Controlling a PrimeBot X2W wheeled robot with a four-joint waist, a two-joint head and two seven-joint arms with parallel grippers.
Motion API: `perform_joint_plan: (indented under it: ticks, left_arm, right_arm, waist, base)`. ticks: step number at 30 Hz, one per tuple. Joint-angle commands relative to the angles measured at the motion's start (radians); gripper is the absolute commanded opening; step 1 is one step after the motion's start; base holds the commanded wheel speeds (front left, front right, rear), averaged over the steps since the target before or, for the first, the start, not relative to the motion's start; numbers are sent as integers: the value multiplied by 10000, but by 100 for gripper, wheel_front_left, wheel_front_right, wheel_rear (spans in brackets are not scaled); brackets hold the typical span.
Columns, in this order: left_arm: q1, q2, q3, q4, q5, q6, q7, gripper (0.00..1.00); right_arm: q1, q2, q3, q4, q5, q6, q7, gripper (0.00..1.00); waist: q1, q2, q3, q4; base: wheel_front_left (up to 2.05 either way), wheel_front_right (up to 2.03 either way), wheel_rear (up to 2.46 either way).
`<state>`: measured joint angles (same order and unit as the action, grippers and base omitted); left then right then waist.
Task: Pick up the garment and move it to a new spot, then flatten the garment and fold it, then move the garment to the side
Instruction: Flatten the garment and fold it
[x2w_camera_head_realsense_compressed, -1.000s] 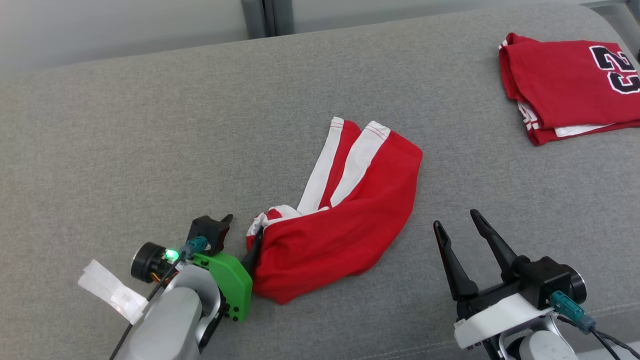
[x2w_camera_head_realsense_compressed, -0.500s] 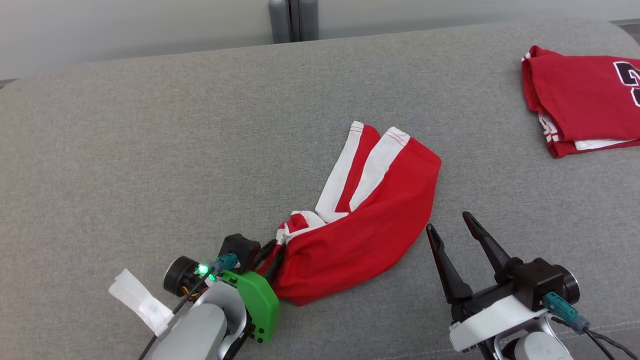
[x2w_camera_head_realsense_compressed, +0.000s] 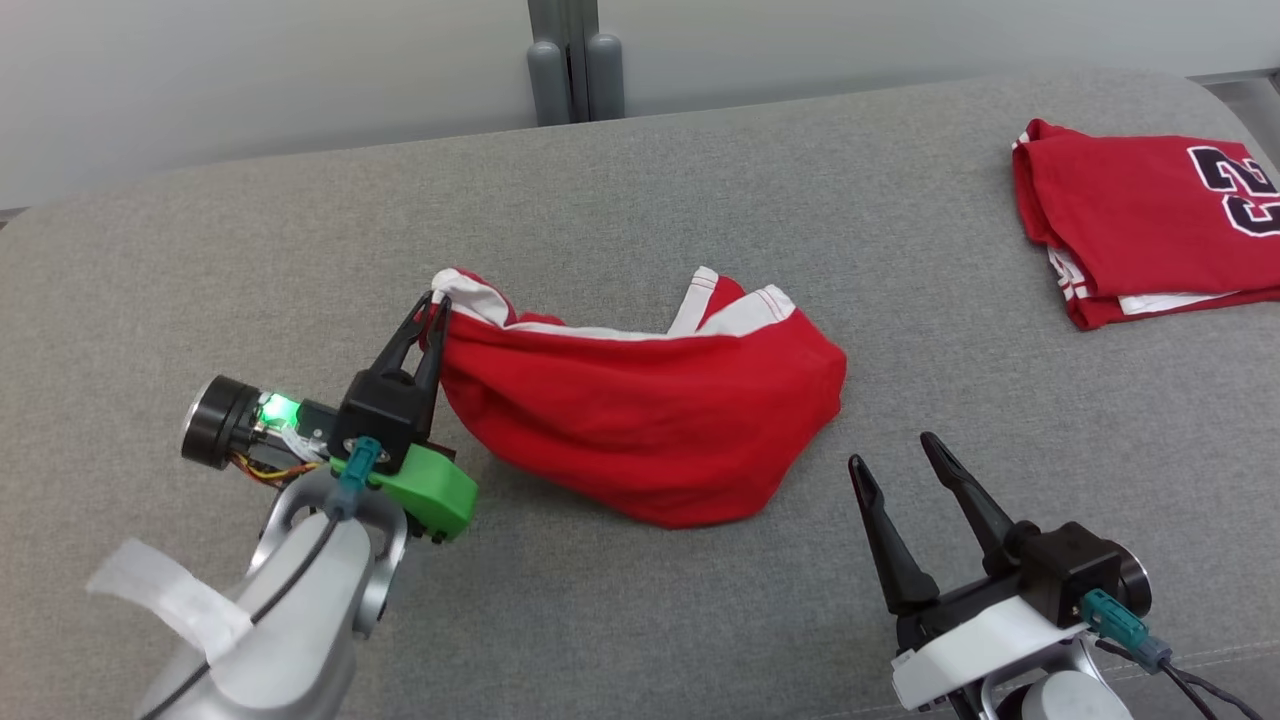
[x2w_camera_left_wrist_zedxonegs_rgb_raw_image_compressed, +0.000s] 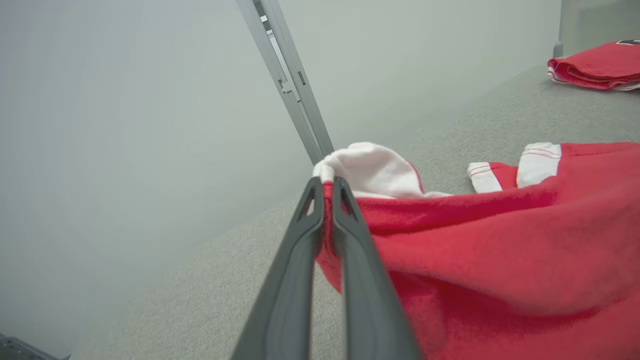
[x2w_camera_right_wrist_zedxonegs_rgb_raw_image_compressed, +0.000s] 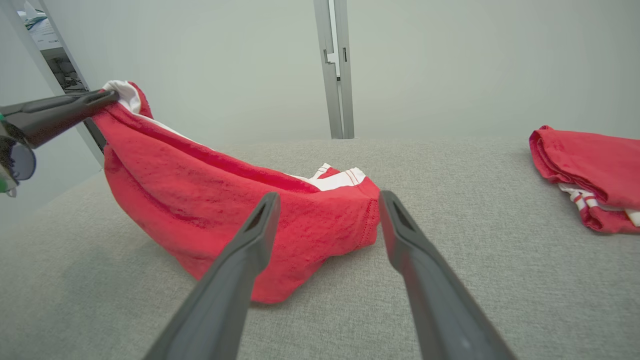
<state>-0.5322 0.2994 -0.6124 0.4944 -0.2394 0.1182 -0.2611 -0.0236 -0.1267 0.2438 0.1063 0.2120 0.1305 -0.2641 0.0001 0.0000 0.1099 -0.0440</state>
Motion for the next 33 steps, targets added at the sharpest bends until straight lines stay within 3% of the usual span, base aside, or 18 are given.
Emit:
perform_joint_plan:
  ticks: [1, 5, 10, 11, 12, 13, 18, 27, 33]
  left_arm:
    - [472, 92, -138, -300, 280, 162, -37, 0]
    - [1636, 32, -913, -681, 731, 96, -24, 0]
    - [2934, -467, -1536, -620, 446, -252, -26, 0]
    - [3093, -541, -1617, -578, 347, -393, -28, 35]
    - [3192, -605, -1663, -564, 246, -492, -28, 43]
    - [3297, -673, -1706, -539, 138, -591, -28, 100]
    - [3529, -607, -1764, -919, -37, -679, 99, 100]
    - [3184, 53, -1289, -2189, -377, -528, 817, 100]
    - [2638, 623, -1355, -2361, -157, -802, 1548, 100]
  right_arm:
    - [110, 20, 11, 12, 36, 3, 2, 100]
    - [73, 56, -35, -38, 29, 3, 2, 100]
    - [193, 35, -157, -21, 43, 3, 2, 100]
    - [201, 19, -150, -6, 38, 3, 2, 100]
    - [202, 2, -156, -3, 36, 3, 2, 100]
    - [210, -14, -161, -4, 34, 3, 2, 100]
    - [281, -35, -200, -14, 4, 3, 2, 100]
    - [274, 22, -40, 32, 48, 4, 3, 100]
    - [160, -18, -69, 0, 76, 4, 2, 100]
  waist:
    - [-1, 0, -31, 15]
    - [-1, 0, 58, 71]
    - [-1, 0, 95, 253]
    - [-1, 0, 86, 296]
    - [-1, 0, 75, 332]
    - [-1, 0, 59, 371]
    - [-1, 0, -55, 506]
    - [-1, 0, -179, 451]
    - [-1, 0, -11, 321]
  base:
    - [0, 0, 0]
    - [0, 0, 0]
    - [0, 0, 0]
    - [0, 0, 0]
    - [0, 0, 0]
    - [0, 0, 0]
    - [0, 0, 0]
    - [0, 0, 0]
    - [0, 0, 0]
